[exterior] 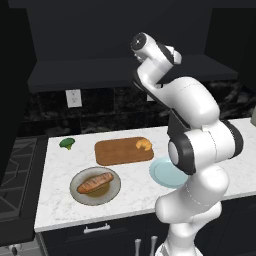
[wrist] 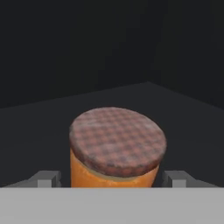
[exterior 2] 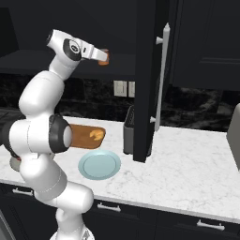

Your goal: From the different types of pastries on the counter, select a croissant and place it on the cutting board. Then retrieve a jar of jam from the cabinet and place it alongside the croissant on the cutting board.

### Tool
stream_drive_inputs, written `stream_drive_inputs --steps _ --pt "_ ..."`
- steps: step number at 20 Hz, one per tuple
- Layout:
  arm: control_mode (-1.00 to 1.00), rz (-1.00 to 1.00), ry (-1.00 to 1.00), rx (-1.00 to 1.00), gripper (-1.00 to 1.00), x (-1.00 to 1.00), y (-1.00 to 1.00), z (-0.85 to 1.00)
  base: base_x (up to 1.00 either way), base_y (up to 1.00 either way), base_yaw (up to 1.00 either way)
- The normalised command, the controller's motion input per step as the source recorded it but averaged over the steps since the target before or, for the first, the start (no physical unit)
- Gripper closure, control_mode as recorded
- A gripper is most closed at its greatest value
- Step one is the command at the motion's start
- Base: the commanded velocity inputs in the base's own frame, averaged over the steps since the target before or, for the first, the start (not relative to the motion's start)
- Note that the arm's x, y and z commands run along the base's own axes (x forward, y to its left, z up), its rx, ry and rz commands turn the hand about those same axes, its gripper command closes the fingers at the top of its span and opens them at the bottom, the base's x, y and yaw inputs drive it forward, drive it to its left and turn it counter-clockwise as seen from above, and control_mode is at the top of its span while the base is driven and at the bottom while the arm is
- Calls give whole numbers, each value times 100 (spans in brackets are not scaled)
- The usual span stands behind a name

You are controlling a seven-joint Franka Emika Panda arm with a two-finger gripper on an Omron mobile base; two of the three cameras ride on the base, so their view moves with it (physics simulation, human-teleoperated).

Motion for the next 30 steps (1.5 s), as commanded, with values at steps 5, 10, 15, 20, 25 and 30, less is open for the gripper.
stream_drive_inputs --steps 5,10,15,20,25,30 --pt "-100 -1 0 0 100 37 -17 -27 0 0 0" --pt "-100 0 -1 0 100 17 -20 -40 0 0 0" --pt "-100 0 -2 0 100 -23 -1 12 0 0 0" --pt "-100 0 -6 0 100 -56 18 34 0 0 0" --pt "-100 0 0 0 100 -60 35 45 0 0 0" --pt "-100 1 0 0 100 -72 38 42 0 0 0"
